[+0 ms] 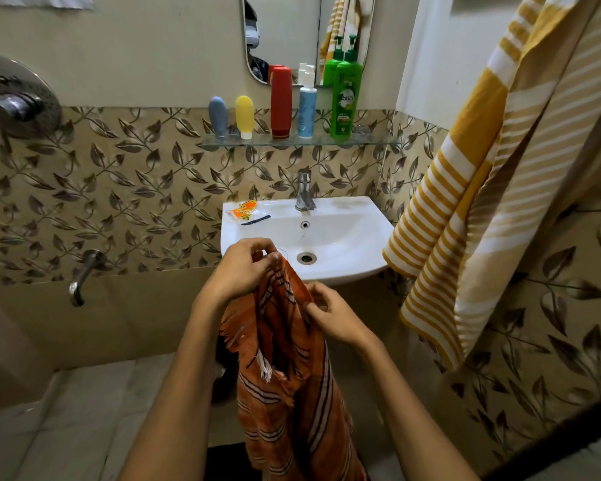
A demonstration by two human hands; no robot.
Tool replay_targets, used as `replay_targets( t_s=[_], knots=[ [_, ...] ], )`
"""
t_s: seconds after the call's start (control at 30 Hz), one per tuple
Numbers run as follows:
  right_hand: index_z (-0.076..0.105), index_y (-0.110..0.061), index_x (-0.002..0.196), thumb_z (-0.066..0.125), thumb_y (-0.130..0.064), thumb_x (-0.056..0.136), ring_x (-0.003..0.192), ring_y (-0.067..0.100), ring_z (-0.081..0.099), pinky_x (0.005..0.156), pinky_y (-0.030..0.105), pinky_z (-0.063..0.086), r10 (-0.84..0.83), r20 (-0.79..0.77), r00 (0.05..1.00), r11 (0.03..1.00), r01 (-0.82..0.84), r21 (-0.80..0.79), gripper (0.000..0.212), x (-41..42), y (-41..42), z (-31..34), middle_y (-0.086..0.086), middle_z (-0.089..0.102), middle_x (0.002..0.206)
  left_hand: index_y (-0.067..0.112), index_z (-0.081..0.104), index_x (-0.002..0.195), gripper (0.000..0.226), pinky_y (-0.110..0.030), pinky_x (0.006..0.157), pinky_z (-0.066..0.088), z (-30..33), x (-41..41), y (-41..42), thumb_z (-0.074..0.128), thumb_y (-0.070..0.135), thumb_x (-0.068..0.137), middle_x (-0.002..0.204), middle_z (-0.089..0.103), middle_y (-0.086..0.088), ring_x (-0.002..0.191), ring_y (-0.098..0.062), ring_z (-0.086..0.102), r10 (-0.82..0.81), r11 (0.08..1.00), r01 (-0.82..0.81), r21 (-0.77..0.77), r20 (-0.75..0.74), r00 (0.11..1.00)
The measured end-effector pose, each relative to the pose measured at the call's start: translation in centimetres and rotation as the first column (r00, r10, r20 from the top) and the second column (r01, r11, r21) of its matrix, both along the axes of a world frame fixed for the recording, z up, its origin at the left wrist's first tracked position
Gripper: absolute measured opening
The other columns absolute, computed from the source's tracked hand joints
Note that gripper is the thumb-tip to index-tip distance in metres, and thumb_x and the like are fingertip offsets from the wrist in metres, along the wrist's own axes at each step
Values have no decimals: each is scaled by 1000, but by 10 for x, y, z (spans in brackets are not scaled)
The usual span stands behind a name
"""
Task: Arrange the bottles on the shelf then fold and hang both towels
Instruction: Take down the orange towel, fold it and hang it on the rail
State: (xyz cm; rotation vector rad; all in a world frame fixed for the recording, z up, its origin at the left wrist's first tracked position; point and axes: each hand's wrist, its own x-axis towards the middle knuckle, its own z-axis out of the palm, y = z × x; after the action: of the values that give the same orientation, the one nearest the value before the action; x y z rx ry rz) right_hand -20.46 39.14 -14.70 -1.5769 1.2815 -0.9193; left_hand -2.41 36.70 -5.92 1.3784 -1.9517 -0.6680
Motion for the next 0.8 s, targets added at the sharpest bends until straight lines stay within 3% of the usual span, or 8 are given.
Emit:
replay_targets(
  t_s=[0.2, 0.33, 0.4, 0.5, 0.57, 0.63, 0.7, 0.8],
  knots=[
    [59, -15, 98, 50, -16, 92, 93, 19, 63, 81, 33, 53, -100, -207, 973, 994, 107, 25, 11, -3, -8, -3, 3, 65, 100, 13, 62, 76, 20, -25, 50, 29, -1, 2, -2, 55, 24, 92, 55, 45, 0, 52, -12, 40, 22, 1000, -22, 1, -11, 1000],
    [62, -10, 98, 44, -15, 97, 93, 15, 61, 76, 26, 46, -187, -215, 959, 982, 175, -72, 19, 0, -10, 3, 3, 66, 100, 17, 63, 90, 5, -26, 49, 27, -9, 9, -8, 60, 19, 87, 56, 40, 2, 53, -13, 40, 167, 986, -165, 36, -48, 985],
    [61, -5, 95, 40, -15, 98, 86, 12, 62, 72, 26, 47, -200, -166, 966, 977, 184, -107, 24, 3, -10, 7, 4, 66, 92, 22, 57, 107, 27, -27, 49, 29, -11, 13, -9, 63, 15, 82, 63, 43, 1, 55, -13, 43, 218, 967, -210, 143, -46, 975],
    [53, -10, 78, 40, -21, 98, 65, 4, 52, 64, 23, 39, -191, -115, 975, 977, 177, -122, 27, 10, -9, 15, -6, 53, 70, 27, 47, 123, 49, -26, 51, 34, -11, 14, -6, 69, 18, 79, 70, 48, -1, 60, -13, 48, 152, 955, -150, 257, 9, 988],
    [47, -17, 71, 41, -22, 98, 66, 9, 45, 66, 29, 35, -156, -109, 982, 980, 139, -143, 28, 15, -10, 20, -4, 47, 68, 26, 45, 128, 56, -30, 65, 46, -13, 11, -4, 71, 21, 79, 82, 56, -1, 74, -17, 57, 69, 951, -64, 303, -3, 998],
    [45, -18, 71, 41, -23, 98, 68, 12, 44, 66, 32, 35, -84, -106, 991, 985, 67, -156, 28, 21, -10, 28, -2, 46, 70, 24, 44, 132, 58, -38, 91, 49, -14, 7, -2, 71, 22, 80, 107, 64, -8, 99, -24, 61, -16, 925, 40, 378, -66, 998],
    [52, -14, 81, 41, -24, 99, 75, 19, 51, 69, 35, 40, -13, -134, 991, 985, -11, -174, 23, 24, -9, 34, 5, 54, 78, 21, 50, 127, 46, -40, 98, 47, -16, 3, 1, 66, 19, 85, 116, 64, -12, 107, -24, 61, -107, 902, 135, 410, -91, 990],
    [57, -9, 98, 39, -25, 100, 90, 26, 60, 79, 38, 47, 6, -190, 982, 976, -48, -214, 24, 26, -8, 42, 11, 64, 94, 18, 61, 99, 9, -29, 71, 47, -17, -1, 3, 58, 20, 90, 89, 67, -10, 75, -17, 60, -135, 922, 145, 359, -51, 989]
  ],
)
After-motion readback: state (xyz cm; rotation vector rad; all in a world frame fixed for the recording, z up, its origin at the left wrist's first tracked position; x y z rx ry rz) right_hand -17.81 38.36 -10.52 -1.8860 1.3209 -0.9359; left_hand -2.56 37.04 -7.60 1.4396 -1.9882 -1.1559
